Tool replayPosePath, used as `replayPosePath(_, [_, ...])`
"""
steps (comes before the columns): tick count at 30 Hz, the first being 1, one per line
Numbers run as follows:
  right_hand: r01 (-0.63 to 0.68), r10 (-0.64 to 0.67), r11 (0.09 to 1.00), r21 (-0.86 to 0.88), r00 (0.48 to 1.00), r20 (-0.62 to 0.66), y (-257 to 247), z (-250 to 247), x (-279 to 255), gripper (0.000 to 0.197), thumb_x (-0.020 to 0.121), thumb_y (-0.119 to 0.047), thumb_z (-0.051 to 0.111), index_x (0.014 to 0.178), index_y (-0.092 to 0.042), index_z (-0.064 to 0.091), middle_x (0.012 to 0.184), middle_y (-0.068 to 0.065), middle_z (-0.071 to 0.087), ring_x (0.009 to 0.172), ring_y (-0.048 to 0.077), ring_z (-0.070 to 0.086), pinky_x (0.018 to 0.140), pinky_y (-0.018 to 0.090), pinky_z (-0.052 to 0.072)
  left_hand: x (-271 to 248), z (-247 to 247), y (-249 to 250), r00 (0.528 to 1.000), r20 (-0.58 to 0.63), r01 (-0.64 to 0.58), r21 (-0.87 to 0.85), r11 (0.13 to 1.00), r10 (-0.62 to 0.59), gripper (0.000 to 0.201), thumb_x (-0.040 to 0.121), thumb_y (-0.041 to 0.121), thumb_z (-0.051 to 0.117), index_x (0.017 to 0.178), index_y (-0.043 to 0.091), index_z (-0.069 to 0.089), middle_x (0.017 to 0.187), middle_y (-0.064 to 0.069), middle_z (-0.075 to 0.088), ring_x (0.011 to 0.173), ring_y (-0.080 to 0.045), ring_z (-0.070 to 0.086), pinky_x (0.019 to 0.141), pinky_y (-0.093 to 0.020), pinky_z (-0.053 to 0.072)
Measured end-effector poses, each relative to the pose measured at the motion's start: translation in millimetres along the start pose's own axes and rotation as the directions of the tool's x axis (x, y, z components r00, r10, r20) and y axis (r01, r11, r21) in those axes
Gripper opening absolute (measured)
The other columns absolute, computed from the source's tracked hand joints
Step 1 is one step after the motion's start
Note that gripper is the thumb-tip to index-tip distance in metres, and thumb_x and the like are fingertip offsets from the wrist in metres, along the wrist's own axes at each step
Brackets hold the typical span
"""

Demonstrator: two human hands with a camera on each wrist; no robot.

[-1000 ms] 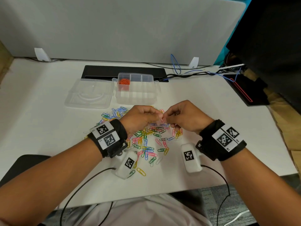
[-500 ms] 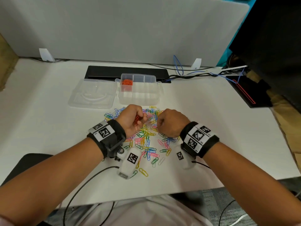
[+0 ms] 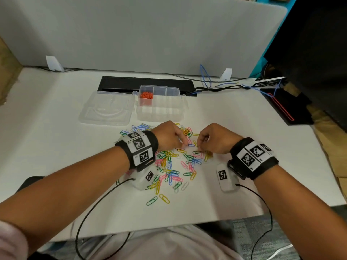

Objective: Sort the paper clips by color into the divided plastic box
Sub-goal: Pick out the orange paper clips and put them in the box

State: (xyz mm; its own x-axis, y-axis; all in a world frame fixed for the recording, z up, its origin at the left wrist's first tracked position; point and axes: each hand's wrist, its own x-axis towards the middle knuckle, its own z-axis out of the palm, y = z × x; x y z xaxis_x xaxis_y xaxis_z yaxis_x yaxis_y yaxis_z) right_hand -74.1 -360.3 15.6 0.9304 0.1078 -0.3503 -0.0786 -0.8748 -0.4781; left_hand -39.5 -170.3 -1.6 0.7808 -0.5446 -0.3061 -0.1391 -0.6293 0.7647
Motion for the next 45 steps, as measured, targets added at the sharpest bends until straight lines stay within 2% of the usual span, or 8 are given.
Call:
replayPosePath(4, [0.01, -0.005, 0.997, 0.077, 0.997, -0.072, 5, -4, -1, 0.002, 0.081, -0.015, 0.077, 0.081, -0.013, 0.076, 0.078, 0.0, 0.073, 0.075, 0.015, 0.066, 0.076, 0.032, 0.056, 8, 0, 7, 0.999, 0.033, -0.03, 0.345, 0.938, 0.02, 0.022, 0.085, 0.008, 0.066, 0.094, 0.025, 0.078, 0.117, 0.007, 0.07, 0.108, -0.014, 0.062, 0.096, -0.031, 0.05])
replayPosePath(13, [0.052, 0.017, 0.968, 0.245, 0.963, -0.27, 34, -10, -9, 0.015, 0.085, -0.023, 0.076, 0.078, -0.01, 0.074, 0.073, 0.0, 0.068, 0.061, 0.006, 0.055, 0.06, 0.019, 0.043, 11, -2, -3, 0.999, 0.03, -0.023, 0.393, 0.919, 0.012, 0.013, 0.084, 0.019, 0.072, 0.075, 0.028, 0.071, 0.083, 0.014, 0.065, 0.087, -0.009, 0.06, 0.08, -0.023, 0.045])
replayPosePath(17, [0.102, 0.012, 0.936, 0.338, 0.948, -0.319, 44, -6, -10, 0.016, 0.085, -0.022, 0.076, 0.075, -0.011, 0.074, 0.074, 0.011, 0.069, 0.063, 0.009, 0.053, 0.059, 0.016, 0.043, 9, -2, -5, 0.999, 0.023, -0.043, 0.447, 0.893, 0.037, 0.01, 0.085, 0.023, 0.071, 0.078, 0.029, 0.069, 0.078, 0.02, 0.058, 0.083, -0.009, 0.057, 0.077, -0.024, 0.043])
replayPosePath(24, [0.105, 0.041, 0.918, 0.383, 0.935, -0.352, 47, 8, -12, 0.015, 0.086, -0.02, 0.075, 0.072, -0.016, 0.073, 0.066, -0.007, 0.067, 0.056, -0.003, 0.056, 0.058, 0.012, 0.044, 3, -2, 1, 0.986, 0.075, -0.167, 0.581, 0.797, 0.151, 0.014, 0.09, 0.029, 0.065, 0.099, 0.033, 0.076, 0.079, 0.023, 0.055, 0.079, -0.004, 0.051, 0.074, -0.022, 0.04])
replayPosePath(28, [0.099, -0.017, 0.954, 0.282, 0.96, -0.278, 40, 8, -13, 0.01, 0.086, -0.009, 0.069, 0.083, -0.014, 0.078, 0.073, -0.007, 0.069, 0.065, 0.002, 0.06, 0.065, 0.015, 0.047, 6, 1, 2, 0.986, 0.051, -0.15, 0.675, 0.722, 0.157, 0.015, 0.093, 0.027, 0.058, 0.095, 0.03, 0.073, 0.093, 0.012, 0.067, 0.084, -0.014, 0.06, 0.071, -0.025, 0.043])
replayPosePath(33, [0.044, -0.008, 0.97, 0.237, 0.988, -0.151, 28, 14, -14, 0.003, 0.085, -0.019, 0.075, 0.087, -0.02, 0.076, 0.072, -0.01, 0.063, 0.067, 0.005, 0.057, 0.069, 0.022, 0.048, 10, 4, 1, 0.989, 0.093, -0.146, 0.704, 0.695, 0.113, 0.013, 0.095, 0.024, 0.05, 0.088, 0.03, 0.059, 0.093, 0.006, 0.065, 0.086, -0.02, 0.059, 0.07, -0.03, 0.043])
replayPosePath(40, [0.109, -0.05, 0.962, 0.252, 0.972, -0.231, 9, 14, -15, 0.008, 0.087, -0.022, 0.071, 0.087, -0.016, 0.076, 0.078, 0.005, 0.068, 0.068, 0.014, 0.06, 0.07, 0.032, 0.053, 8, -3, -2, 0.983, 0.096, -0.183, 0.552, 0.814, 0.157, 0.011, 0.089, 0.028, 0.067, 0.097, 0.028, 0.074, 0.087, 0.019, 0.06, 0.083, -0.007, 0.055, 0.076, -0.025, 0.043])
replayPosePath(45, [0.116, -0.051, 0.958, 0.263, 0.969, -0.24, 8, 16, -12, 0.008, 0.085, -0.023, 0.071, 0.083, -0.017, 0.075, 0.077, 0.009, 0.071, 0.062, 0.013, 0.058, 0.066, 0.031, 0.051, 13, -3, 2, 0.987, 0.119, -0.154, 0.544, 0.825, 0.106, 0.001, 0.085, 0.024, 0.071, 0.084, 0.025, 0.072, 0.08, 0.017, 0.063, 0.078, -0.007, 0.057, 0.071, -0.022, 0.04])
